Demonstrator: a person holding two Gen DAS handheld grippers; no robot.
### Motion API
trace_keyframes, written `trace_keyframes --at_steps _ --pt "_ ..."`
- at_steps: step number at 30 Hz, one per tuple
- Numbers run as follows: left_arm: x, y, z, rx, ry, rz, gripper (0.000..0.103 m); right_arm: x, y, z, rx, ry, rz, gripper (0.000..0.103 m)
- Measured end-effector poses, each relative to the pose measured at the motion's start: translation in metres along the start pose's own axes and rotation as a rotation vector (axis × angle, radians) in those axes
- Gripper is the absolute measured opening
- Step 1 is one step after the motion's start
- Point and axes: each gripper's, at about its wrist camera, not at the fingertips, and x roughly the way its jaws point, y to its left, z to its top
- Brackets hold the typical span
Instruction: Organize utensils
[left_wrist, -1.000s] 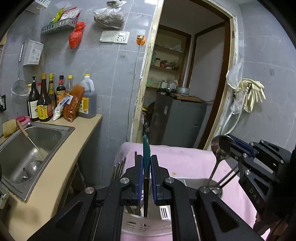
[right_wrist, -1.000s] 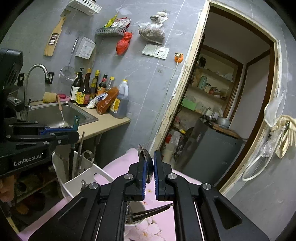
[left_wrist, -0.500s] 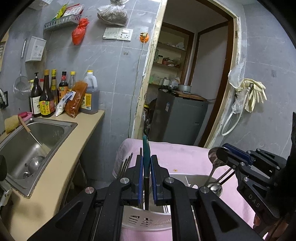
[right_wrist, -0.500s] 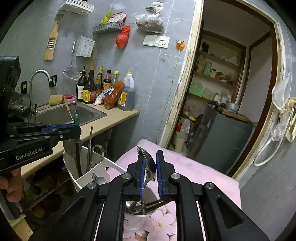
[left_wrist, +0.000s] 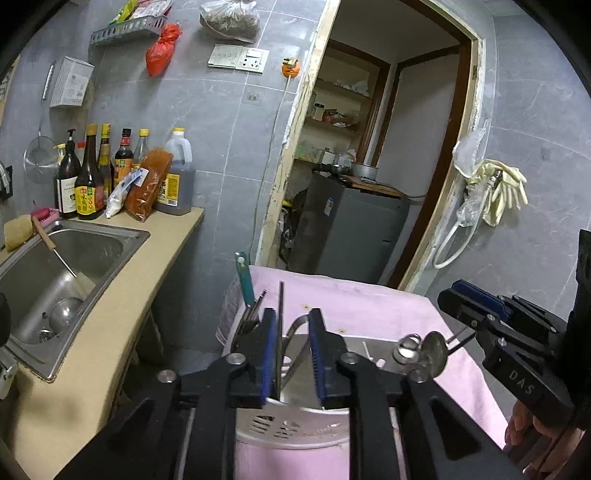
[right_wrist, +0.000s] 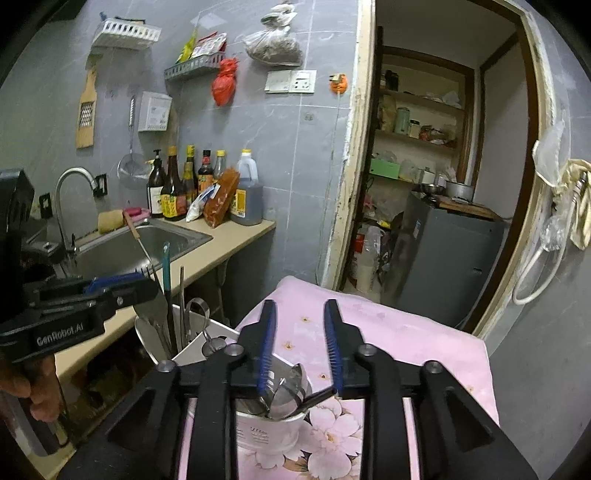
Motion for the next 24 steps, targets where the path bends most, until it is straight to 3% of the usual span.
trace_keyframes --at_steps 5,9,13,16,18,24 --pt "-0.005 -0.005 -0.002 0.009 0.007 -0.005 0.027 -0.011 -0.008 0.001 0.042 -0.025 -0.034 0.049" --pt "-0.012 -0.006 0.001 0.000 -0.006 -0.007 0.045 -0.021 -0.020 0.000 0.092 -0.036 -0.080 0.063" --pt "-0.020 -0.012 0.004 -0.001 -0.015 -0.009 0.051 -0.035 -0.036 -0.004 0.136 -0.040 -0.111 0.071" --pt "-0.025 -0.017 0.006 0.009 -0.017 -0.007 0.064 -0.045 -0.045 -0.007 0.157 -0.049 -0.128 0.080" --pt "-0.031 -0.024 0.006 0.015 -0.023 -0.001 0.077 -0.052 -0.051 -0.010 0.175 -0.049 -0.138 0.087" --pt "-0.050 -0.041 0.003 0.021 -0.032 0.016 0.092 -0.083 -0.070 -0.025 0.238 -0.069 -0.153 0.101"
